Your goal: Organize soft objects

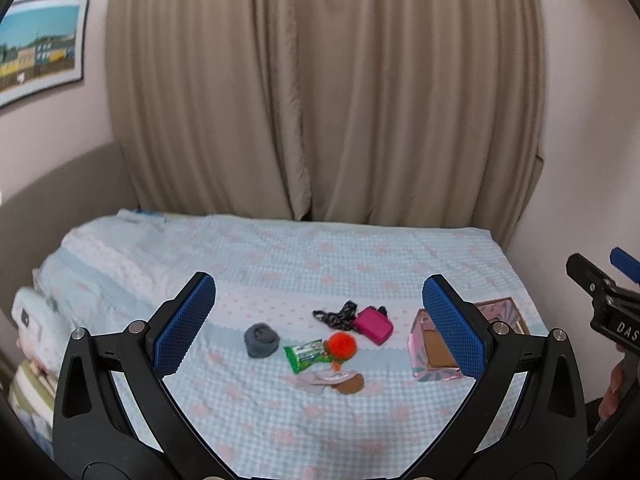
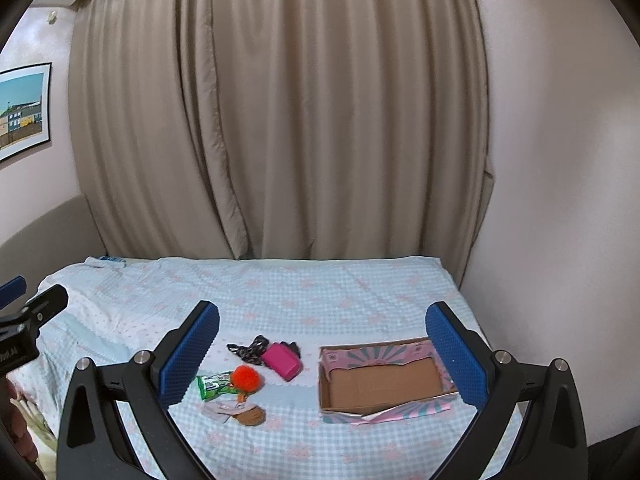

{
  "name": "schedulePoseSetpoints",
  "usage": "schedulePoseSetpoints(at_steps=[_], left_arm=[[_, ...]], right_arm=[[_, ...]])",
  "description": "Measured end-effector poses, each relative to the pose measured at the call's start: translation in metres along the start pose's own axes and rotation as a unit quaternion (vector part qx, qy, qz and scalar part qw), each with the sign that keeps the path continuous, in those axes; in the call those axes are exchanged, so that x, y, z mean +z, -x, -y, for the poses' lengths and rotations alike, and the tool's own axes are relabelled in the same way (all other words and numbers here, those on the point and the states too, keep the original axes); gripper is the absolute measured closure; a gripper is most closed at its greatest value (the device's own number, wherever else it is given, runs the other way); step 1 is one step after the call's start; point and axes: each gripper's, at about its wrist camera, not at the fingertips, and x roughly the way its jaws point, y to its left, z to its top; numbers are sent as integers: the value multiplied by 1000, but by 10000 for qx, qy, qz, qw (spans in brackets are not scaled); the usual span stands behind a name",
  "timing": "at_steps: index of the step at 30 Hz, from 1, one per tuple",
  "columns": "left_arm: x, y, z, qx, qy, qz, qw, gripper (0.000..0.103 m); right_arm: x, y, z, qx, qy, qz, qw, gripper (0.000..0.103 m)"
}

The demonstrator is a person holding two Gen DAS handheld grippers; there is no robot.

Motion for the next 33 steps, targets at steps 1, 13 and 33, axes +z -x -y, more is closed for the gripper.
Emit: schedulePoseSetpoints(at_steps=[1,13,33], left_arm=[[-3,-5,-7,5,19,-58,10000,0],[-37,-113,-114,-439,-310,-666,9963,0],[-184,-386,-179,-1026,-629,-1904,9743,0]], right_arm=[[-3,-3,-5,-4,3,-30,10000,0],[-75,-84,-98,-282,-642,-853,9939,0],[-253,-276,-157,-1100,-1836,-1933,9575,0]])
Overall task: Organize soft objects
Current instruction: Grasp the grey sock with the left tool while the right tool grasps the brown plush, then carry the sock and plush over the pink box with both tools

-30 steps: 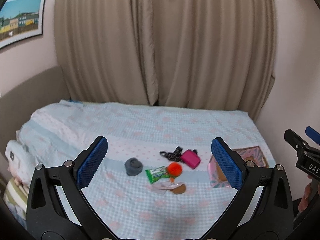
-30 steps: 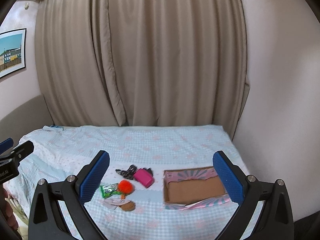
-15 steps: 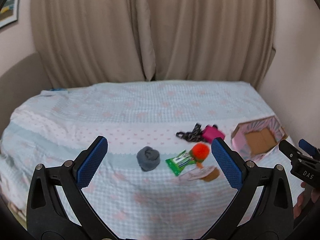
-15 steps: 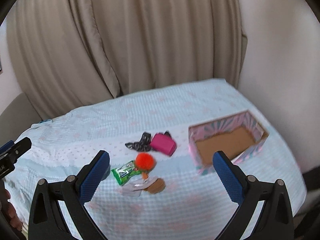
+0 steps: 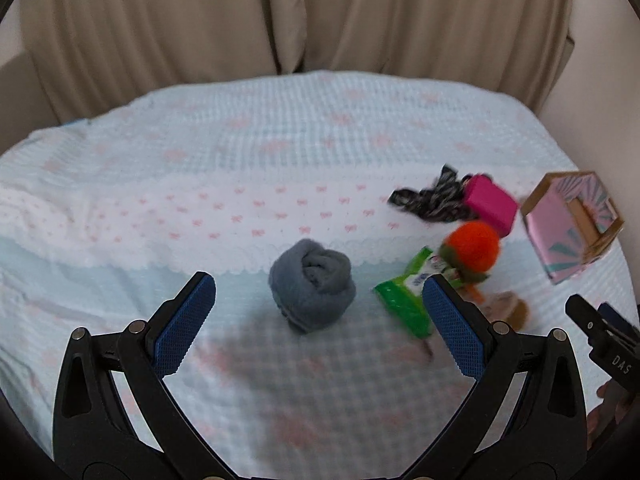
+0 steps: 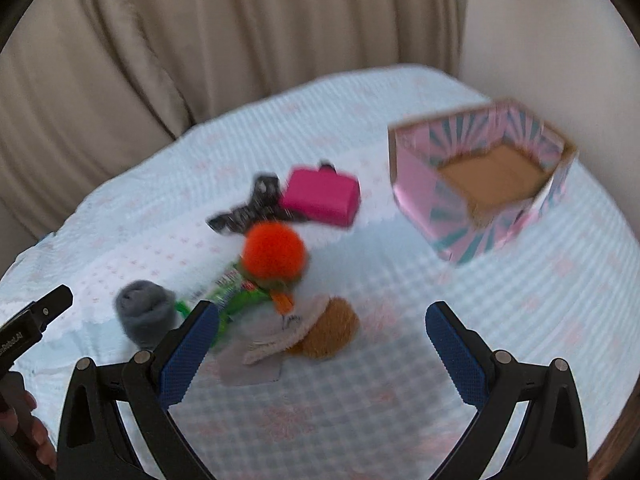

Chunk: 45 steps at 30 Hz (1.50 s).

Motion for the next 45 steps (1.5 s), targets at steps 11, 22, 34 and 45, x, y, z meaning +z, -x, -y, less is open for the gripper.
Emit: schedulePoseSetpoints(at_steps=[11,22,34,45], left_arm=[[-22,-97,-2,-102,-186,-269,9994,1],[-17,-137,-9,-172,-120,-590,9980,35],[-8,-105,-5,-239,-43,-492,9985,59],[41,5,16,-237,107,-99,9996,59]], right_arm=[[-35,-93,19,-38,-1002,-463,9939,20],[-35,-114,20,212,-1464,-650,9869,62],[-22,-91,19,357,-1466,-510,9872,69],[29,-5,19,607,-1183,-260,9908,69]])
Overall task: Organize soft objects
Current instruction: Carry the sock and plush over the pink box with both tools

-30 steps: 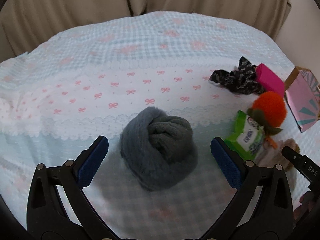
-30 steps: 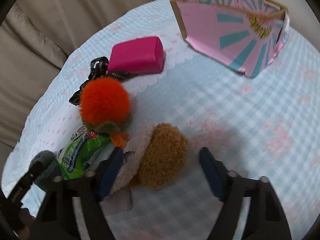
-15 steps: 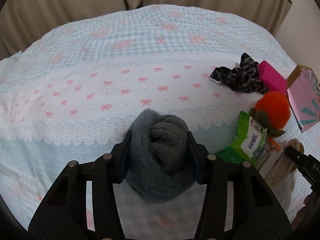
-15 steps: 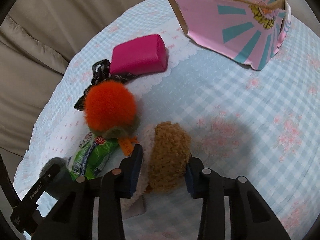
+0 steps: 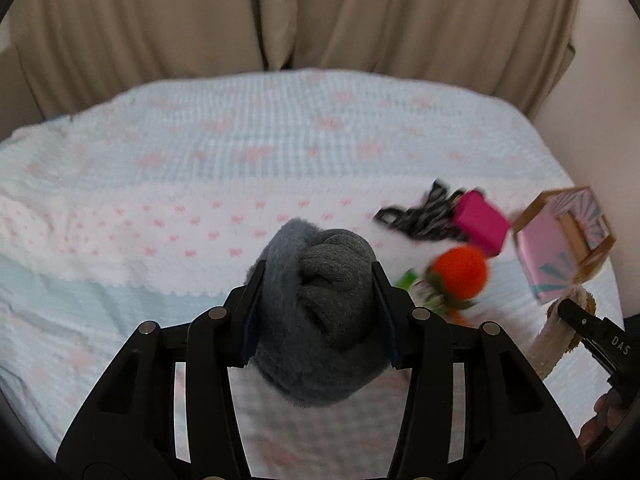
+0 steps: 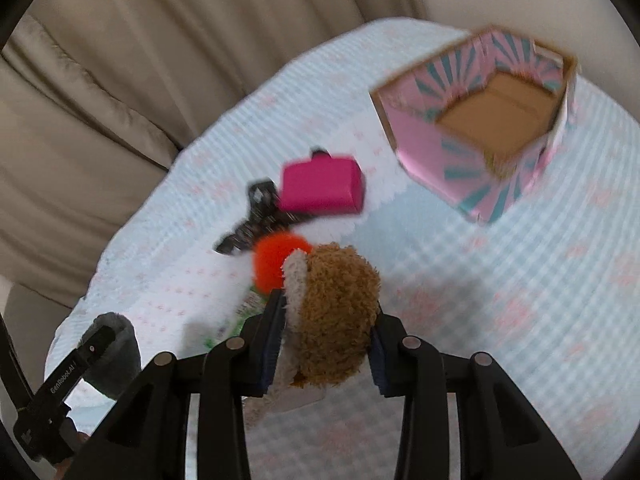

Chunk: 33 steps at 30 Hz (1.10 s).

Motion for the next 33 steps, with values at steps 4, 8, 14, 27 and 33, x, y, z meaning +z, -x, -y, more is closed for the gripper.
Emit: schedulePoseSetpoints(at_steps=[4,8,14,27,33], left_arm=[[24,49,29,122,-104,266,9995,59],[45,89,63,180,-90,485,9986,59],[72,133,138,124,34,707,9974,59],[81,108,331,-238,228,516,9981,59],[84,54,400,-423,23,26,9991,59]], right_arm=[[33,44,-7,220,193,147,9995,69],[73,87,-5,437,431,390,9974,69],[134,132,20,655,841,501,9930,69],[250,142,132,659,1661,34,9839,69],[288,114,174,552,1782,-274,9821,69]])
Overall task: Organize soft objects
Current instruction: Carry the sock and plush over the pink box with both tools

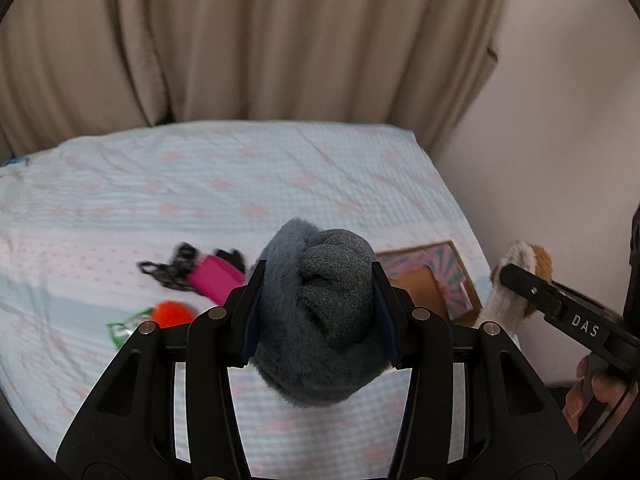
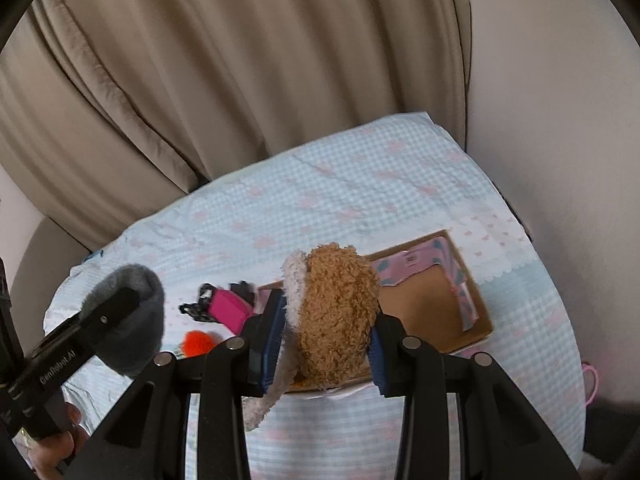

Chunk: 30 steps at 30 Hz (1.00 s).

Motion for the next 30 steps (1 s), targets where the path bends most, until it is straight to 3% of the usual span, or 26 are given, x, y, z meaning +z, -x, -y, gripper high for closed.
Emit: schedulePoseSetpoints(at_steps=[12,23,25,26,27,28,29,30], left_arm=[[-13,-163,50,50,-35,-1280,9918,59],[-36,-264,54,218,148,-2123,9768,59],[-36,-270,53,266,158,-2159,9759,56],[-34,-271,53,379,140,-2135,9761,44],[-34,-271,53,440,121,-2135,9759,22],[-32,-272,53,462,113,-2131,9759,9],[-32,-271,53,466,105,-2148,9755,0],[-30,-270,53,477,78,-2144,9756,0]], right_arm=[[15,-117,74,49,189,-1001,9948,69],[-19,-199,102,19,629,-1804,9816,68],[-22,-205,102,12,708,-1813,9809,63],[-24,-207,103,19,738,-1799,9809,62],[-24,-208,103,31,758,-1780,9811,58],[-26,-210,102,58,815,-1729,9815,36],[-28,-209,102,77,914,-1670,9817,8],[-29,-210,100,105,985,-1637,9815,3]])
